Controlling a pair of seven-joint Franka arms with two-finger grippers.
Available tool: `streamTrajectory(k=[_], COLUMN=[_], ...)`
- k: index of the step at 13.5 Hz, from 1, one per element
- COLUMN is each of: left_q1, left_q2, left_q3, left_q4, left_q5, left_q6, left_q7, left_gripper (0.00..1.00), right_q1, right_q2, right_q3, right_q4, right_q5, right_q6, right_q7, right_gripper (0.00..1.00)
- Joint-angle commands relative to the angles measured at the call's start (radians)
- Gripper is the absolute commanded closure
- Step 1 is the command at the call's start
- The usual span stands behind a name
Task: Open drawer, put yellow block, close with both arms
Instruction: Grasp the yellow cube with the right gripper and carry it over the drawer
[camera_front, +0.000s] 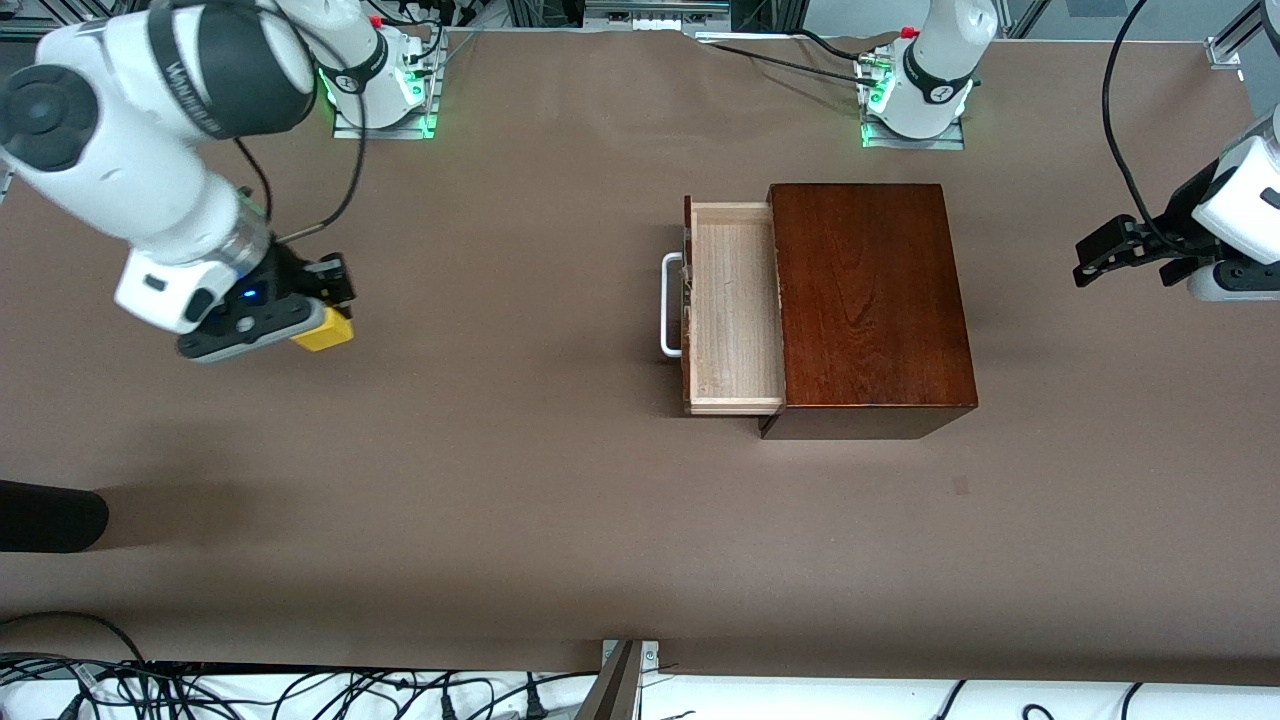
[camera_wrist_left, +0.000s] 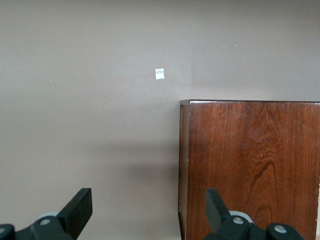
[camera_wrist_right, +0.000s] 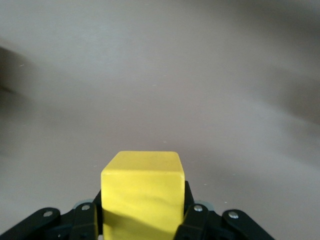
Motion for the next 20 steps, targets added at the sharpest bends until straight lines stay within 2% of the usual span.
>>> streamTrajectory(k=[1, 3, 7, 14, 17, 20], left_q1=[0.006, 0.006, 0.005, 0.005, 0.005, 0.005], left_q2=[0.021, 0.021, 0.021, 0.021, 0.021, 0.021], left_q3=[-0.008, -0.008, -0.010, -0.010, -0.010, -0.010], left_q4=[0.030, 0.030, 0.030, 0.030, 0.030, 0.030], left_q5=[0.016, 0.016, 0.016, 0.016, 0.016, 0.016], left_q6=[0.005, 0.008, 0.008, 0.009, 0.009, 0.009], left_q7=[0.008, 0.008, 0.008, 0.008, 0.008, 0.008], left_gripper=[0.00, 0.00, 0.00, 0.00, 0.00, 0.00], right_q1=[0.057, 0.103, 0.232, 0.427, 0.462, 0.491], right_q2=[0.013, 0.031, 0.082, 0.298, 0.335, 0.378], right_q3=[-0.006, -0.006, -0.006, -0.006, -0.006, -0.006], right_q4=[0.042, 0.071, 0.143, 0.385, 0.398, 0.417], right_q5=[0.042, 0.080, 0.080, 0.079, 0.079, 0.077], right_q6=[-0.032, -0.032, -0.032, -0.006, 0.051, 0.129], right_q7=[0.031, 0.068, 0.068, 0.052, 0.002, -0.151], right_gripper=[1.00, 1.00, 1.00, 1.00, 1.00, 1.00])
